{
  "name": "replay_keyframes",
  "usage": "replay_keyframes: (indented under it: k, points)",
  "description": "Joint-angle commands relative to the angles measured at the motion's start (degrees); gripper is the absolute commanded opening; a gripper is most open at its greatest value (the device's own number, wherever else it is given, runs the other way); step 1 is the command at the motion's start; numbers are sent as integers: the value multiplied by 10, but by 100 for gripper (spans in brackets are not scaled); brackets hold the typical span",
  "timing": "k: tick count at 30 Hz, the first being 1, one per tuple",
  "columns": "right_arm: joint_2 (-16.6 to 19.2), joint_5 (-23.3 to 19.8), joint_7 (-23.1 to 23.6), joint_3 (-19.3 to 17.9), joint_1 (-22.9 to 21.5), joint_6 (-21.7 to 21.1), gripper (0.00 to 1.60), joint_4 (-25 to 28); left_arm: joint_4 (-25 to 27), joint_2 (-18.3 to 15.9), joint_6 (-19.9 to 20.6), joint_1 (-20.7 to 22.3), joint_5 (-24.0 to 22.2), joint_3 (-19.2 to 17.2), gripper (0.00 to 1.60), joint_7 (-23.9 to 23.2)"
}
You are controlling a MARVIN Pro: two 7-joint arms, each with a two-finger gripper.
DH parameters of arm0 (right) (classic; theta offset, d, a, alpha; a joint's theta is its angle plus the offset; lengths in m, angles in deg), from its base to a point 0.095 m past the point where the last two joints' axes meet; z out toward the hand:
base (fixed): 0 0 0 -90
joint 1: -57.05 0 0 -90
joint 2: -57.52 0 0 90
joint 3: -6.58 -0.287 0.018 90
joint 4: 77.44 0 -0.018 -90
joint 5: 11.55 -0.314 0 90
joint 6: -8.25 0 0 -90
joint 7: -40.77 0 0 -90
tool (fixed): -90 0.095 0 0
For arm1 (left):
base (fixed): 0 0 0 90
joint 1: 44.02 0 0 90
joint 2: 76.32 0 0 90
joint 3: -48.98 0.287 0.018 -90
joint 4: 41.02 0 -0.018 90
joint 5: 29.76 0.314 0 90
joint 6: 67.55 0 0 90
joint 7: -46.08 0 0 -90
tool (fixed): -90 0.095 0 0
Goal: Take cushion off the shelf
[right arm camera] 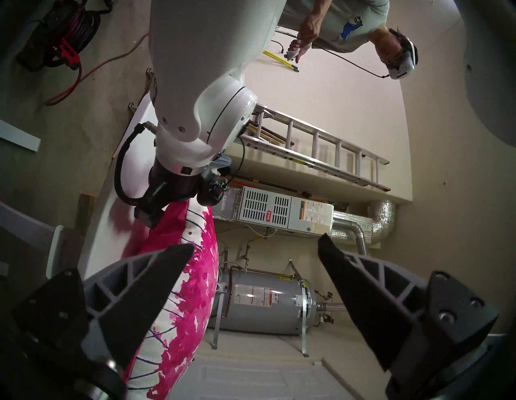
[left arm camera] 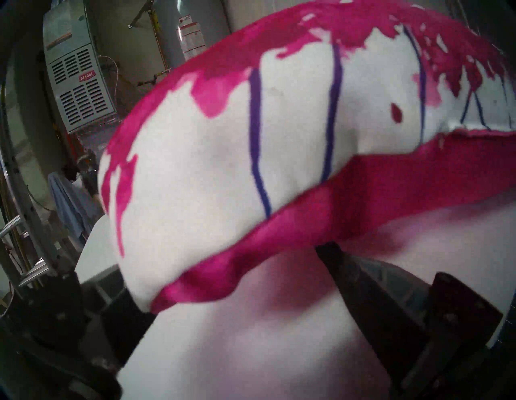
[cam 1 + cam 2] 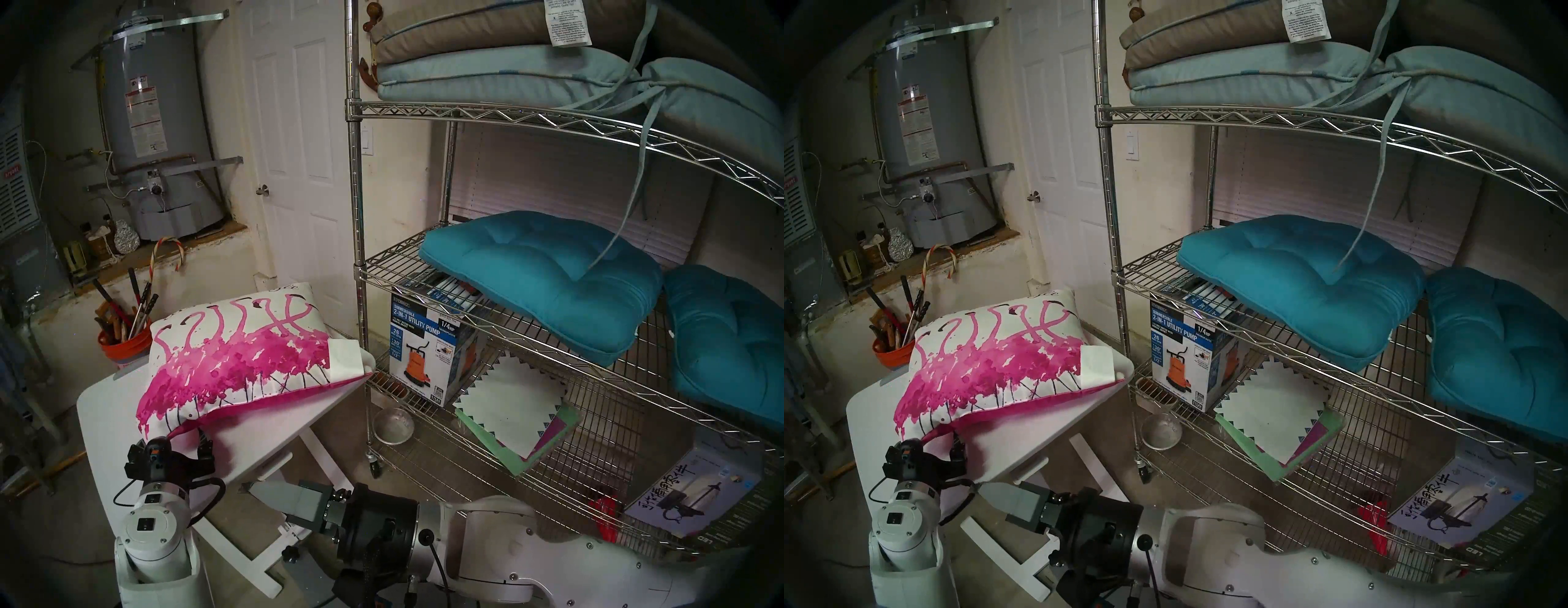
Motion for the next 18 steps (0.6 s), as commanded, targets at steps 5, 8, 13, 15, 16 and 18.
replay_keyframes:
  k: [5, 8, 13, 15, 16, 18]
  points:
    - [12, 6, -13, -11, 15, -21, 160, 26, 86, 25, 19, -76, 3, 51, 160, 1]
    - [17, 7, -15, -14, 21, -27, 160, 28, 101, 27, 25, -93, 4, 67, 160, 1]
    - [27, 7, -19, -21, 32, -39, 160, 31, 120, 27, 32, -121, 6, 99, 160, -2]
    - [33, 7, -21, -25, 37, -46, 160, 34, 129, 26, 35, -133, 8, 113, 160, -3]
    - [37, 8, -22, -27, 41, -50, 160, 37, 134, 24, 36, -139, 9, 120, 160, -3]
    - [44, 10, -25, -33, 48, -61, 160, 45, 144, 22, 36, -149, 13, 133, 160, -2]
